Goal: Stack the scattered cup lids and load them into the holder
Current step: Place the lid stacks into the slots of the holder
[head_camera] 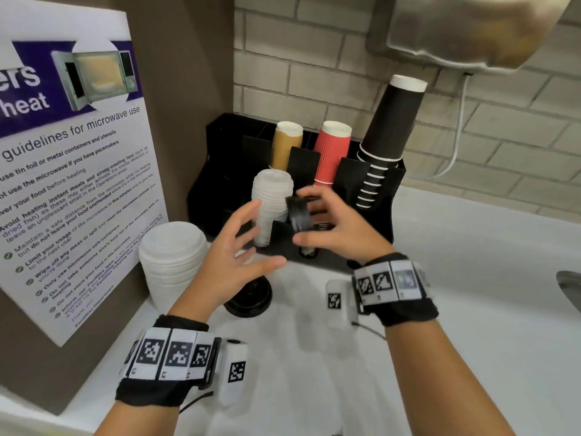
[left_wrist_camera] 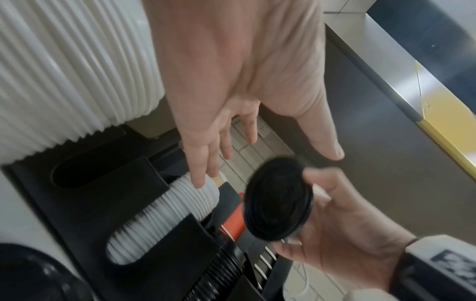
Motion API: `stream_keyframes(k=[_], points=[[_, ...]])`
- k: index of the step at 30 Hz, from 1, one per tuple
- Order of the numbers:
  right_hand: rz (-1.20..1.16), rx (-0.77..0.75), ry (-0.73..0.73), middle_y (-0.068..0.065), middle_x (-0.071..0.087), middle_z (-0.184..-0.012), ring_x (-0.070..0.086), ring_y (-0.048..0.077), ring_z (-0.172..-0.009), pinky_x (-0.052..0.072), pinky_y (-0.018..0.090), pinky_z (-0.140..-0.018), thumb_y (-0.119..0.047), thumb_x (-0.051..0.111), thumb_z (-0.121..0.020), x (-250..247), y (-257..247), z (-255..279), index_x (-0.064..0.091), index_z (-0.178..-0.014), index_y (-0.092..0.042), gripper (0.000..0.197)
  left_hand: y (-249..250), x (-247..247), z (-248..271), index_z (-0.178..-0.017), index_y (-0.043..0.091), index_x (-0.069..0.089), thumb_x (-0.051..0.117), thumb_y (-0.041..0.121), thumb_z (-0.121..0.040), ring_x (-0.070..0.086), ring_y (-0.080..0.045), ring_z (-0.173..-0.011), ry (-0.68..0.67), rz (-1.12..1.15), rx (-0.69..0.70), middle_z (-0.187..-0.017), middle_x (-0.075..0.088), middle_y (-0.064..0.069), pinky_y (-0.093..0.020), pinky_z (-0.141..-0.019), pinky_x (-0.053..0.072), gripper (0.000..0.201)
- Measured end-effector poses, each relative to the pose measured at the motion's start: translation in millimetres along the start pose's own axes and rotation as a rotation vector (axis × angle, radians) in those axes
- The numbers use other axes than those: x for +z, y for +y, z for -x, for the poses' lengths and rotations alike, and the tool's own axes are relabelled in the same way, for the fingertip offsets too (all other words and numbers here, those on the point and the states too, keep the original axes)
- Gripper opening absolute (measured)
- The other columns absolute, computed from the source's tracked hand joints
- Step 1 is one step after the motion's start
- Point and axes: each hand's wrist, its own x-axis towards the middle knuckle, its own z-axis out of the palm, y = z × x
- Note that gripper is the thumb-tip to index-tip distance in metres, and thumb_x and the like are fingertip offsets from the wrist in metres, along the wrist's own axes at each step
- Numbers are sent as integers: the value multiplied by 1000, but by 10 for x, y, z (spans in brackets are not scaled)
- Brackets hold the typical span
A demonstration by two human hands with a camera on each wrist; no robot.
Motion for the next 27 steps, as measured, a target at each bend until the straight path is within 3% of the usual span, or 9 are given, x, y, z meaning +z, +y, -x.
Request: stream_keyframes(k=[3, 5, 7, 10, 16, 19, 23, 27], points=[[153, 2, 174, -12, 56, -103, 58, 1, -89, 46, 8, -73, -11, 83, -69, -319, 49, -260, 45, -119, -28, 65, 9, -89, 6, -124, 56, 46, 76, 37, -67, 54, 3, -121, 67, -20, 22, -138, 47, 23, -26, -99, 46, 67], [292, 35, 206, -4, 57, -107, 59, 12, -94, 52, 22, -83, -10, 82, -69, -478, 104, -442, 46, -122, -21, 64, -1, -121, 10, -123, 51, 49, 73, 42, -67, 57, 1, -117, 104, -33, 25, -135, 50, 21, -18, -89, 48, 61], [465, 107, 130, 8, 54, -121, 57, 23, -108, 50, 35, -94, -13, 81, -70, -538, 172, -595, 46, -130, -19, 70, -15, -138, 17, -120, 46, 53, 71, 42, -67, 59, -2, -115, 125, -39, 23, -133, 52, 20, -11, -81, 50, 56], [686, 155, 6, 12, 46, -132, 47, 26, -122, 39, 26, -97, -16, 79, -71, -501, 261, -756, 44, -139, -22, 76, -31, -163, 32, -115, 44, 57, 71, 40, -69, 61, -5, -114, 128, -52, 29, -132, 54, 16, -8, -78, 49, 48], [824, 176, -106, 11, 43, -139, 42, 27, -128, 42, 37, -103, -17, 76, -72, -427, 255, -919, 45, -140, -23, 75, -38, -210, 35, -110, 45, 59, 70, 41, -70, 62, -4, -110, 143, -78, 25, -129, 55, 15, -7, -76, 47, 42], [836, 186, -145, 12, 44, -138, 45, 26, -123, 42, 30, -95, -17, 76, -73, -409, 298, -924, 46, -140, -23, 73, -46, -217, 17, -108, 46, 60, 72, 34, -75, 63, -4, -110, 155, -86, 23, -129, 56, 14, -6, -77, 47, 37], [813, 193, -126, 11, 41, -133, 43, 27, -122, 40, 28, -92, -19, 76, -74, -381, 395, -849, 44, -140, -23, 73, -55, -228, 2, -109, 45, 60, 72, 30, -79, 63, -2, -109, 157, -95, 23, -129, 56, 13, -5, -77, 45, 36], [824, 180, -74, 11, 37, -130, 41, 28, -119, 43, 35, -97, -21, 81, -72, -331, 444, -754, 43, -138, -21, 76, -65, -223, -13, -109, 43, 60, 71, 22, -84, 63, -2, -107, 162, -97, 30, -128, 57, 13, -3, -76, 44, 35]])
